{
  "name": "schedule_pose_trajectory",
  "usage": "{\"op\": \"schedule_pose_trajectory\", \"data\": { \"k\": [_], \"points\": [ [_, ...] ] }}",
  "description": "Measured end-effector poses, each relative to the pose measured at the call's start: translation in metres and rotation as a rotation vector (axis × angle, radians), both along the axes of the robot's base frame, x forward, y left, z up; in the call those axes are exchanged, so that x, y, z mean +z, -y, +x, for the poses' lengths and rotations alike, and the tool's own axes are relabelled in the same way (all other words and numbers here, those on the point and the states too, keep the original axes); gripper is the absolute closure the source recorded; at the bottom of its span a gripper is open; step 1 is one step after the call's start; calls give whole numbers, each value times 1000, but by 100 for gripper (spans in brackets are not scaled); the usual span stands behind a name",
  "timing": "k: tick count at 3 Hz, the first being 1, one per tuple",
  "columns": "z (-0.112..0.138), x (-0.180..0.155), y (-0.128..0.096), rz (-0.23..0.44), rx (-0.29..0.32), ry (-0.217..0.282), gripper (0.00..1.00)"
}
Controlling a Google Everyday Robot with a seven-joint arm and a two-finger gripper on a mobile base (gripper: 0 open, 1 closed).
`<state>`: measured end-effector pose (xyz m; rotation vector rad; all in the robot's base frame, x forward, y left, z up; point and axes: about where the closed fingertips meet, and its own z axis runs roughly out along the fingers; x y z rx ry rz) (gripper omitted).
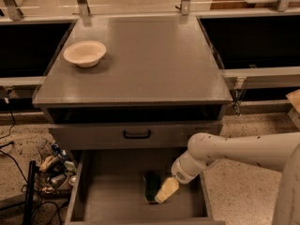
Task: Pick sponge from middle drawer and place on counter
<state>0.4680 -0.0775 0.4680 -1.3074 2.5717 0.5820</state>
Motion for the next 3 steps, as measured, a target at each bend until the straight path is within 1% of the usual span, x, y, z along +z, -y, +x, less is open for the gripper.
{"op": "schedule_pose_trajectory", "data": {
  "k": [1, 2, 3],
  "points": [
    [2, -6, -9, 13, 3, -6, 0],
    [3, -12, -24, 36, 23, -15, 0],
    [4, -20, -25, 33, 27, -20, 0]
  ]
}}
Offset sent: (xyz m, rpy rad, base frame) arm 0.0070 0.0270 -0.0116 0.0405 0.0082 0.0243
